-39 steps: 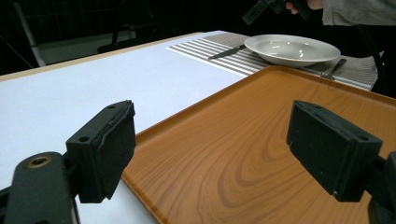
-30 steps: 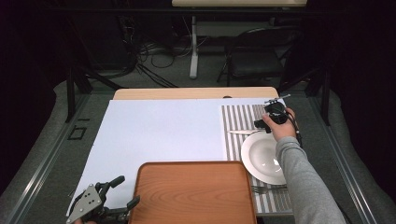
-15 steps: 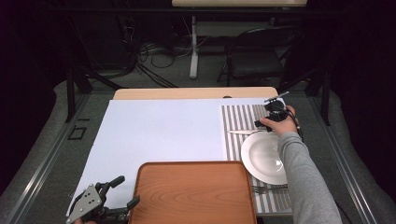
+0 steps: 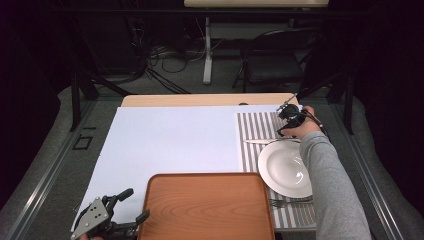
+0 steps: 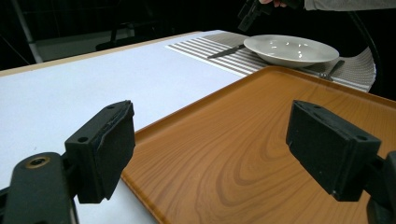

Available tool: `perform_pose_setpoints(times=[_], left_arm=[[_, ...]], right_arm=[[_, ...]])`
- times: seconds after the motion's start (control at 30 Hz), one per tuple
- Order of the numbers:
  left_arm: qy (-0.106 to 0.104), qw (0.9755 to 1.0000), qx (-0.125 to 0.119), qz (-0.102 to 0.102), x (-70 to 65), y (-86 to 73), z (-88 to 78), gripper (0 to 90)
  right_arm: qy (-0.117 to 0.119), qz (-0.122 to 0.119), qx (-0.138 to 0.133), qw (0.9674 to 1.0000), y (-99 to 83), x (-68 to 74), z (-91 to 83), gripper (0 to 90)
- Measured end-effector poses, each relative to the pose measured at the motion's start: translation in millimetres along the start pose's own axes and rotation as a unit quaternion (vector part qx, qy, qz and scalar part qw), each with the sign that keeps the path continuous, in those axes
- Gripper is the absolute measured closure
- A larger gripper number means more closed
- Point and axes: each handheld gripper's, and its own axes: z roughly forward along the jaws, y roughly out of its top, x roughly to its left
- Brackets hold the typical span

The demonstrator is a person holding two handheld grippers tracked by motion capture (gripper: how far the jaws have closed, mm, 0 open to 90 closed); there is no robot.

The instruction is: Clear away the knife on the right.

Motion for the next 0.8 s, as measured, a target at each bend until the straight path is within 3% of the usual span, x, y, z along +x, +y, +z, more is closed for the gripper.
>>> perform_pose_setpoints(times=[0.07,0.1,0.23,0.33,0.37,0.4,0.43,0.47,0.57,0.67,0.8], left_arm=[[0.000,1.0000,0.000,0.000,0.1,0.0,0.1,15.8],[0.000,1.0000,0.000,0.000,0.3,-0.1,0.2,15.8],[0.000,1.0000,0.000,0.000,0.4,-0.2,0.5,15.8],[0.001,1.0000,0.002,0.001,0.5,-0.3,0.8,15.8],[0.001,1.0000,0.002,0.001,0.5,-0.3,0.8,15.8],[0.001,1.0000,0.002,0.001,0.4,-0.3,0.8,15.8],[0.001,1.0000,0.002,0.001,0.4,-0.3,0.8,15.8],[0.001,1.0000,0.002,0.000,0.4,-0.4,0.8,15.8],[0.002,1.0000,0.001,0.000,0.2,-0.6,0.8,15.8],[0.002,1.0000,-0.001,-0.001,0.2,-0.8,0.4,15.8],[0.003,1.0000,0.000,-0.002,0.5,-1.0,-0.5,15.8]], right_arm=[[-0.008,-0.038,-0.002,0.9992,1.3,1.5,-2.0,30.5],[-0.018,-0.088,0.004,0.9959,2.5,2.4,-2.6,31.4],[-0.027,-0.178,0.008,0.9836,4.6,4.5,-4.0,32.2],[-0.041,-0.261,0.025,0.9641,5.2,9.0,-3.5,31.0],[-0.041,-0.261,0.025,0.9641,5.2,9.0,-3.5,31.0],[-0.049,-0.313,0.039,0.9477,5.9,11.1,-3.3,32.2],[-0.049,-0.313,0.039,0.9477,5.9,11.1,-3.3,32.2],[-0.044,-0.348,0.050,0.9351,5.8,12.6,-3.1,36.0],[-0.032,-0.345,0.049,0.9366,5.4,11.9,-1.7,39.8],[-0.023,-0.350,0.042,0.9354,7.2,10.4,-2.9,43.1],[-0.018,-0.362,0.038,0.9312,9.7,9.7,-3.9,44.0]])
